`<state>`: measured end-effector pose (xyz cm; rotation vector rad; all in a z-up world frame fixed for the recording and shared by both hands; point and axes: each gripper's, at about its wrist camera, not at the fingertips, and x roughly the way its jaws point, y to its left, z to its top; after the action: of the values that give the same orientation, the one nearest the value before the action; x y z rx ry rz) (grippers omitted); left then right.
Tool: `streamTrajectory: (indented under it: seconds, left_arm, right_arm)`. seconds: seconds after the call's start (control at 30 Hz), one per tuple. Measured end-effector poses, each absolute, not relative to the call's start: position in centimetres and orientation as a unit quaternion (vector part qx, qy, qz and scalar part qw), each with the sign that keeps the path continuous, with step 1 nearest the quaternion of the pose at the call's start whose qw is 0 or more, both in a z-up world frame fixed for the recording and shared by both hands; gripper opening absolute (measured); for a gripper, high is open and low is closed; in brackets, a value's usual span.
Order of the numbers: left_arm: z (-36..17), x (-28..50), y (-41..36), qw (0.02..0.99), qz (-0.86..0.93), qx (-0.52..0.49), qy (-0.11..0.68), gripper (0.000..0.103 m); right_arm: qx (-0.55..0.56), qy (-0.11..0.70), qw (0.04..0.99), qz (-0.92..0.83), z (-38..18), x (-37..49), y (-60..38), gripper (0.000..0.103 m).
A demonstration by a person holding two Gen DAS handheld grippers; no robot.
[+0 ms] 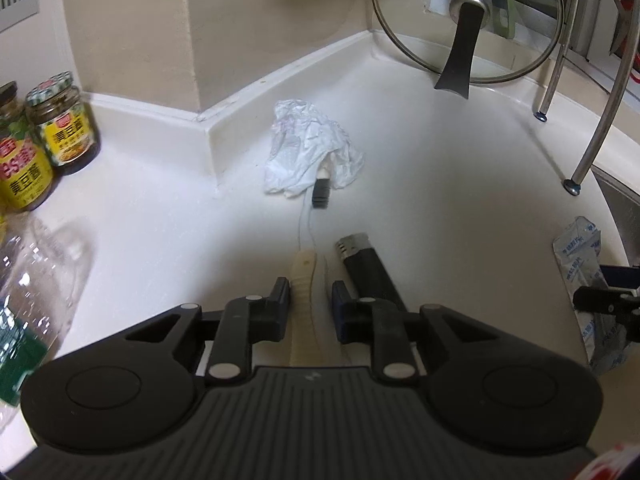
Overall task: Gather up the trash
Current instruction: 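Carry the toothbrush and foil packet down over the wastebasket with both tools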
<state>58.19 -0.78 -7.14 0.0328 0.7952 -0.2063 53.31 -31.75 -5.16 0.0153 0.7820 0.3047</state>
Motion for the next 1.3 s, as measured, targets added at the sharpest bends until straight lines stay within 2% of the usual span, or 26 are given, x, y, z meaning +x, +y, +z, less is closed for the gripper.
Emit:
streamTrajectory:
  seconds: [0.6, 0.97, 1.3]
  left_arm:
    - [-4.0, 46.9, 2.3, 0.932, -0.022, -0.035, 0.36, 0.019]
    - [-2.3, 36.2, -0.1, 0.937, 0.024, -0.075, 0.34, 0.019]
    - [-4.2, 28.1, -3.9, 0.926, 0.047, -0.118, 0.356, 0.019]
  right_arm:
    - [0.049, 0.36, 0.894, 0.263, -3.0, 48.8, -31.8, 0.047]
    - [0.02, 0.359, 0.853, 0.378, -2.7, 42.3, -29.8, 0.047]
    - [-0.013, 0.383, 0.808, 0.448, -4.8, 35.6, -29.1, 0.047]
